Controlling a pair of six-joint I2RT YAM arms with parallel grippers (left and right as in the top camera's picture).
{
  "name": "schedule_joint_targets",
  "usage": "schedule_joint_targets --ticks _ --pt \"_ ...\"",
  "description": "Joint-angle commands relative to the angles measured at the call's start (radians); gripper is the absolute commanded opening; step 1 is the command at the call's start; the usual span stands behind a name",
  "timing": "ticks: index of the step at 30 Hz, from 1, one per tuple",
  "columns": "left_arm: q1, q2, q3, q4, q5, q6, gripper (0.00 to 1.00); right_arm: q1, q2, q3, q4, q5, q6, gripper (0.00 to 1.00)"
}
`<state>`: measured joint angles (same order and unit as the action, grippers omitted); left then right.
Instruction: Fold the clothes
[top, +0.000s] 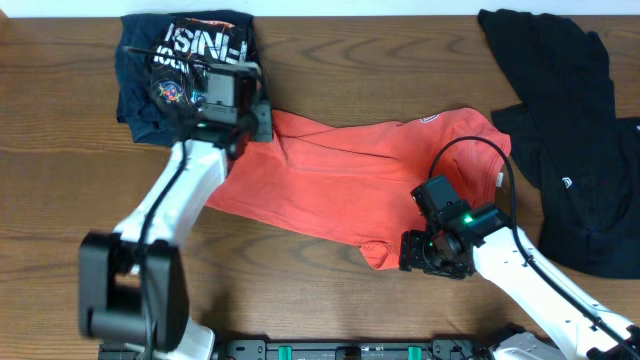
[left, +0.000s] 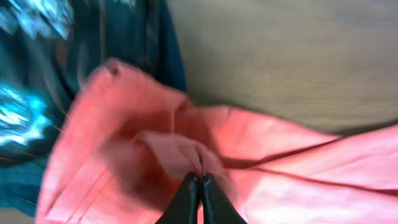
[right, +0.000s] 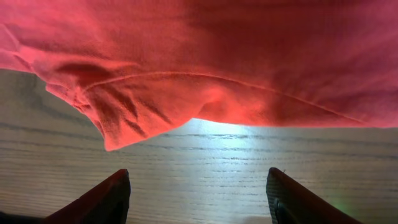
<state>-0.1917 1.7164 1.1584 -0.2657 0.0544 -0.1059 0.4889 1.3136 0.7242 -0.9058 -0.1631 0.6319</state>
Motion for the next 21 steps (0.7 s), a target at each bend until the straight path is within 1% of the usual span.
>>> schedule_joint_targets --ticks 1,4,5,6,7,8,9,11,13,16,18,21 --pt "0.010 0.069 0.011 -0.005 -0.084 -0.008 0.06 0.008 -0.002 -0.003 0.013 0.009 -0.011 0.68" --pt "0.019 0.095 0.011 -0.006 -0.109 -0.008 0.07 0.008 -0.002 -0.003 0.014 0.009 -0.011 0.68" --pt "0.024 0.098 0.011 -0.008 -0.112 -0.007 0.21 0.008 -0.002 -0.003 0.014 0.009 -0.011 0.68" --pt "0.027 0.098 0.011 -0.009 -0.113 -0.007 0.38 0.008 -0.002 -0.003 0.016 0.009 -0.011 0.68" --pt "0.029 0.097 0.011 -0.009 -0.116 -0.007 0.69 0.008 -0.002 -0.003 0.017 0.009 -0.011 0.68" --pt "0.032 0.094 0.011 -0.012 -0.116 -0.007 0.90 0.008 -0.002 -0.003 0.019 0.009 -0.011 0.68" --pt "0.035 0.087 0.011 -0.021 -0.116 -0.008 0.98 0.008 -0.002 -0.003 0.023 0.009 -0.011 0.68" --pt "0.036 0.060 0.012 -0.060 -0.115 -0.014 0.98 0.008 -0.002 -0.003 0.034 0.002 -0.012 0.70" --pt "0.039 0.014 0.022 -0.133 -0.116 -0.023 0.98 0.008 -0.002 -0.002 0.056 -0.008 -0.012 0.73" --pt "0.053 -0.073 0.031 -0.258 -0.119 -0.023 0.98 0.008 -0.002 -0.001 0.085 -0.023 -0.013 0.74" --pt "0.080 -0.130 0.031 -0.345 -0.127 -0.023 0.98 0.008 -0.002 -0.001 0.102 -0.022 -0.013 0.75" --pt "0.135 -0.160 0.031 -0.432 -0.130 -0.019 0.98 0.008 -0.002 -0.001 0.122 -0.021 -0.031 0.77"
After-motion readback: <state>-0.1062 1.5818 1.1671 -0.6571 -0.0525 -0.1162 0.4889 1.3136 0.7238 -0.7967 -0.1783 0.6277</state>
